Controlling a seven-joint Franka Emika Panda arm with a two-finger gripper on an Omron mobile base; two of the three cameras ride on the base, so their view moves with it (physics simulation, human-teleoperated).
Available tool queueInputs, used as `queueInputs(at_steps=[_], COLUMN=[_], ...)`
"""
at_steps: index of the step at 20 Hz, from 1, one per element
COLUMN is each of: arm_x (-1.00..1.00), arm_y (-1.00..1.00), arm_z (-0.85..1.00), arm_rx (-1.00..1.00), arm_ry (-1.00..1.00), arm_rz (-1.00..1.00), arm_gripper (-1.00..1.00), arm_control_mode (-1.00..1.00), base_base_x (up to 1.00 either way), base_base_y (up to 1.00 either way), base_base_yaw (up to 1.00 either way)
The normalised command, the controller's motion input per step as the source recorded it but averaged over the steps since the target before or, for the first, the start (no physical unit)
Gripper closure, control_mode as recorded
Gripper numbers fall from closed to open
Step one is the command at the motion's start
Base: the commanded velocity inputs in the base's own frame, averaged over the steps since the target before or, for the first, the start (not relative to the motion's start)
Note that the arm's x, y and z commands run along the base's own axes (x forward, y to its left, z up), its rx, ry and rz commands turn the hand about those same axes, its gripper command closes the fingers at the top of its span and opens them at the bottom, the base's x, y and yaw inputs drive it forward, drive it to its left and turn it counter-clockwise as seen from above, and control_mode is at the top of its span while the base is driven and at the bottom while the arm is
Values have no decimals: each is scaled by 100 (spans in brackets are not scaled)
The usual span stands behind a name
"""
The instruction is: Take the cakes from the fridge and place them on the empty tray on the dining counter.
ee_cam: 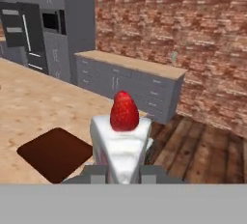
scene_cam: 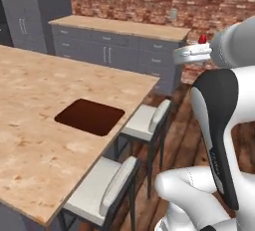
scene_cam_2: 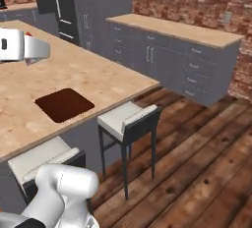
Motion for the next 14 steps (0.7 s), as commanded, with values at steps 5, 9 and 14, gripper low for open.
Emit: queueInputs(at_steps=[5,9,14], arm_x=[0,0,0], arm_y=[0,0,0], arm_z=[0,0,0], arm_rx=[0,0,0], arm_ry=[0,0,0], arm_rz=[0,0,0], arm_gripper=[100,100,100], arm_control_mode=[100,100,100], base_base_x=[20,4,5], base_base_y=[-55,-69,-71], base_base_yaw=[58,55,54])
